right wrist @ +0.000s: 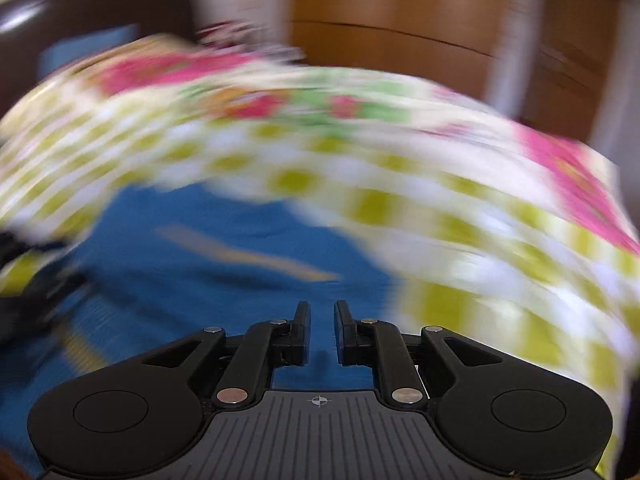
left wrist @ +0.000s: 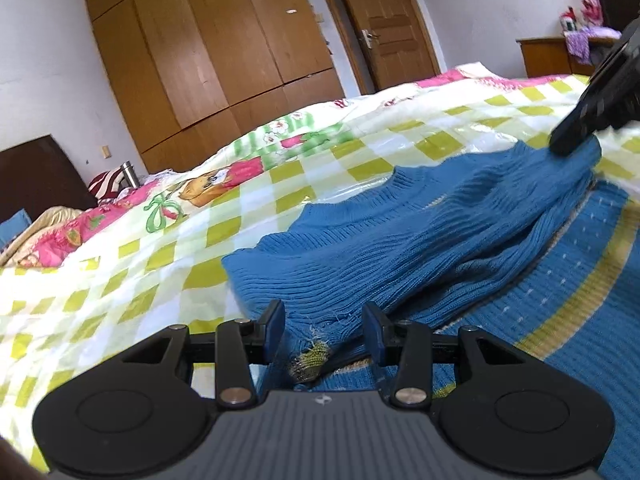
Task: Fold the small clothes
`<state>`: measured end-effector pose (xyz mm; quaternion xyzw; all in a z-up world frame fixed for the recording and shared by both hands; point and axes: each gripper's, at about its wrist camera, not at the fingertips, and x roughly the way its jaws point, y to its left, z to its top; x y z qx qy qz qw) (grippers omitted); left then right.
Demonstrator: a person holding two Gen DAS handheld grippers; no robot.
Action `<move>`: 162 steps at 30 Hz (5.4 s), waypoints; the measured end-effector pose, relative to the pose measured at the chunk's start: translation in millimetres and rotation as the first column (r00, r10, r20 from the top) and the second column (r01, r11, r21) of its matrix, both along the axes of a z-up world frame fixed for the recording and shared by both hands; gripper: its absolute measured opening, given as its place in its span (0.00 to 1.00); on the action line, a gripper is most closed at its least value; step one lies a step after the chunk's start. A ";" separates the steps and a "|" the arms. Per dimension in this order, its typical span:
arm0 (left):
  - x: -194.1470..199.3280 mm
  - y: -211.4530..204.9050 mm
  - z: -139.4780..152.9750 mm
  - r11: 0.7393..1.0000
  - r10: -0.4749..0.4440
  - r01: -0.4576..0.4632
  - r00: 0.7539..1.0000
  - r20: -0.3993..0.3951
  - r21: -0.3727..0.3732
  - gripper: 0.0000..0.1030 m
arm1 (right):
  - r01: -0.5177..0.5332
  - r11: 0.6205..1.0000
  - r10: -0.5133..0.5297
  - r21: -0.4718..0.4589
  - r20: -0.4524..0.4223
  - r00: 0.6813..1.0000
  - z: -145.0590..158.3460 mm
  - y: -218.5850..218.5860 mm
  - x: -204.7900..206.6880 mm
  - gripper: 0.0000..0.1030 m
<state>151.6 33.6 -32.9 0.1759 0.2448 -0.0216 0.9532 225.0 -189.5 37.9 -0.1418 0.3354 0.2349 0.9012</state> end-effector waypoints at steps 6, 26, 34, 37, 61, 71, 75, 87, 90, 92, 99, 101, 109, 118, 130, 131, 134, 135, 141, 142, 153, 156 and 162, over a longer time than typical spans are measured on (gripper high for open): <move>4.7 -6.0 -7.5 0.997 -0.066 0.067 0.998 -0.020 0.048 0.54 | -0.297 0.955 0.295 -0.027 -0.043 0.954 -32.0 65.9 -3.8 0.17; 14.5 3.8 -4.8 0.996 -0.073 0.074 0.997 -0.025 0.050 0.33 | -0.321 0.935 0.317 -0.152 -0.047 0.947 -48.7 92.0 6.6 0.01; -2.0 3.5 -16.3 0.981 -0.102 0.112 0.993 -0.066 0.158 0.32 | -0.325 0.942 0.316 -0.087 -0.097 0.944 -48.0 83.2 -19.4 0.02; -6.2 6.2 -10.2 0.976 -0.123 0.136 0.988 -0.088 0.169 0.33 | -0.324 0.942 0.310 -0.092 -0.136 0.941 -58.9 84.0 -12.2 0.06; 39.3 11.8 16.0 0.984 -0.167 0.161 0.983 -0.080 -0.073 0.41 | 0.015 0.989 0.006 0.145 -0.142 0.990 -40.1 16.2 54.0 0.17; 96.0 2.0 10.7 0.969 -0.246 0.245 0.956 -0.162 -0.029 0.43 | -0.139 0.990 0.139 0.010 -0.092 0.986 -27.7 31.8 65.2 0.25; 93.0 1.3 6.7 0.958 -0.281 0.286 0.939 -0.198 -0.004 0.39 | -0.205 0.978 0.194 -0.037 -0.190 0.962 -40.1 38.5 77.6 0.25; 103.8 5.3 5.7 0.960 -0.271 0.280 0.937 -0.222 0.008 0.39 | -0.341 0.940 0.330 0.000 -0.246 0.911 -32.3 52.2 95.2 0.44; 99.1 3.1 5.7 0.952 -0.287 0.303 0.932 -0.221 0.043 0.39 | -0.388 0.920 0.362 -0.065 -0.242 0.900 -42.8 62.3 95.8 0.46; 96.8 6.3 8.6 0.949 -0.298 0.313 0.927 -0.228 0.032 0.39 | -0.385 0.922 0.365 -0.028 -0.261 0.894 -36.3 58.9 99.1 0.46; 97.9 9.5 8.7 0.957 -0.276 0.290 0.937 -0.214 0.033 0.39 | -0.341 0.932 0.361 0.122 -0.234 0.902 -15.4 45.1 111.1 0.46; 96.9 8.5 7.9 0.958 -0.272 0.285 0.939 -0.212 0.036 0.39 | -0.313 0.941 0.336 0.126 -0.278 0.900 -22.9 50.6 121.5 0.39; 93.7 8.1 5.6 0.959 -0.267 0.281 0.942 -0.203 0.039 0.40 | -0.447 0.894 0.417 -0.015 -0.332 0.846 -42.0 76.0 114.5 0.35; 88.4 14.8 8.2 0.982 -0.172 0.179 0.978 -0.117 0.059 0.40 | -0.397 0.910 0.359 -0.121 -0.247 0.900 -30.4 89.5 104.0 0.07; 73.3 18.6 19.6 0.987 -0.150 0.156 0.984 -0.096 0.048 0.40 | -0.206 0.978 0.204 -0.026 -0.085 0.975 -16.9 56.9 88.2 0.16; 70.9 16.1 21.1 0.985 -0.164 0.168 0.982 -0.093 0.035 0.40 | -0.205 0.979 0.204 -0.018 -0.060 0.977 -12.0 51.3 77.6 0.16; 66.3 4.5 13.1 0.976 -0.202 0.210 0.971 -0.127 0.052 0.40 | -0.232 0.973 0.232 0.005 -0.056 0.971 -12.9 43.5 53.5 0.15; 65.4 2.6 7.0 0.974 -0.204 0.217 0.967 -0.154 0.071 0.40 | -0.238 0.971 0.236 -0.009 -0.081 0.968 -19.7 42.9 49.7 0.14; 54.7 22.8 -0.9 0.979 -0.174 0.190 0.966 -0.193 0.067 0.45 | -0.101 0.995 0.096 -0.021 -0.164 0.982 -48.3 -2.6 58.6 0.08; 55.4 24.3 1.9 0.983 -0.161 0.175 0.968 -0.194 0.058 0.45 | -0.077 0.997 0.074 -0.013 -0.169 0.983 -45.7 -7.3 59.7 0.08; 47.1 26.3 0.3 0.993 -0.108 0.114 0.977 -0.185 0.022 0.45 | 0.026 0.998 -0.016 0.063 -0.157 0.988 -47.5 -27.5 50.0 0.09; 40.4 30.1 6.4 0.995 -0.092 0.095 0.981 -0.174 0.009 0.45 | 0.069 0.989 -0.049 0.129 -0.151 0.987 -34.1 -39.4 45.6 0.16; 38.3 28.0 2.7 0.997 -0.072 0.078 0.978 -0.194 0.024 0.45 | 0.166 0.974 -0.140 0.151 -0.170 0.975 -39.3 -59.3 48.2 0.17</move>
